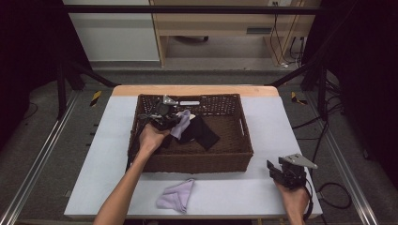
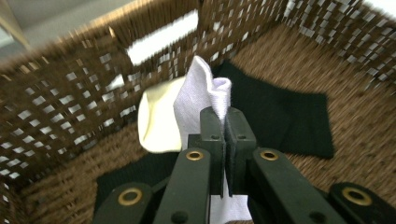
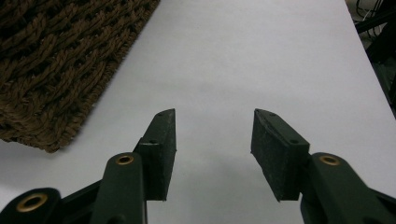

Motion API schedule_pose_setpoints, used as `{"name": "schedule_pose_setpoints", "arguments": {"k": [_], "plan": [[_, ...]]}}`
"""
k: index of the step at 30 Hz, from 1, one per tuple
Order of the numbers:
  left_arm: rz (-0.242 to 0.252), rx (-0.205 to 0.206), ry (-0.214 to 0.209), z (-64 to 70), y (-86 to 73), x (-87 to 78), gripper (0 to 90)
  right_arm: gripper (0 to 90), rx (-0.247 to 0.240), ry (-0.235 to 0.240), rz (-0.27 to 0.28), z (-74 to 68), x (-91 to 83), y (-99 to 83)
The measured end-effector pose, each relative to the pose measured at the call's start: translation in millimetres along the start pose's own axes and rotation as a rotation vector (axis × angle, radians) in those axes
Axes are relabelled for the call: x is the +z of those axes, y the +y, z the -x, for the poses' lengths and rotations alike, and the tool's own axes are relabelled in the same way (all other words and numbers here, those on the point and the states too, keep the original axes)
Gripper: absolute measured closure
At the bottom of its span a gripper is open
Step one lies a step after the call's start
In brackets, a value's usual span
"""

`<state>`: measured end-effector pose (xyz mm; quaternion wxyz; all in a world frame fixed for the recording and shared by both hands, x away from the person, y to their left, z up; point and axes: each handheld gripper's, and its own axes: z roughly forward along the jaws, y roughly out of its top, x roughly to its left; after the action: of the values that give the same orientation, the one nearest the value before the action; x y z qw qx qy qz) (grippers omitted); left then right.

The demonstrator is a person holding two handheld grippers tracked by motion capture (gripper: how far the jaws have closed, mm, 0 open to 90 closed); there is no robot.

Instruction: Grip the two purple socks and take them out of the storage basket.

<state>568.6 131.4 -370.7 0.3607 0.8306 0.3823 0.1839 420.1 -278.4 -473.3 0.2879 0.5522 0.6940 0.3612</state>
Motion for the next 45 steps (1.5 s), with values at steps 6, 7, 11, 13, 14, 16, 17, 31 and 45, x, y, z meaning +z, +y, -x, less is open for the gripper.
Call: {"name": "schedule_pose_setpoints", "arguments": {"k": [6,7,11,13,14,16,17,31,45], "plan": [[0.110,0.022,0.000,5.7,1.6,-28.9,87.1,50.3,0.000,-0.001,0.006,1.2,-0.7,0.2],[0.124,0.029,0.003,6.9,1.4,-33.8,87.1,50.3,0.000,-0.001,0.006,1.2,-0.7,0.2],[0.173,0.040,-0.002,12.1,-2.0,-52.1,87.1,50.2,0.000,-0.004,0.005,1.1,-0.6,0.2],[0.193,0.040,-0.011,14.5,-4.5,-61.4,87.1,50.3,0.002,-0.004,0.006,1.0,-1.0,0.2],[0.203,0.038,-0.014,15.7,-5.5,-65.8,87.1,50.3,0.001,-0.004,0.007,1.2,-1.1,0.2],[0.221,0.036,-0.020,17.5,-7.2,-73.9,87.1,50.5,0.005,-0.006,0.007,1.1,-1.4,0.3],[0.245,0.036,-0.025,20.1,-8.9,-83.8,87.1,50.7,0.003,-0.006,0.010,1.5,-1.8,0.2],[0.369,0.094,-0.068,43.5,-24.6,-148.1,87.1,50.7,0.003,-0.009,0.010,0.9,-2.4,0.0],[0.422,0.135,-0.134,72.0,-50.5,-190.5,87.1,50.7,0.004,-0.011,0.023,0.8,-5.4,0.2]]}}
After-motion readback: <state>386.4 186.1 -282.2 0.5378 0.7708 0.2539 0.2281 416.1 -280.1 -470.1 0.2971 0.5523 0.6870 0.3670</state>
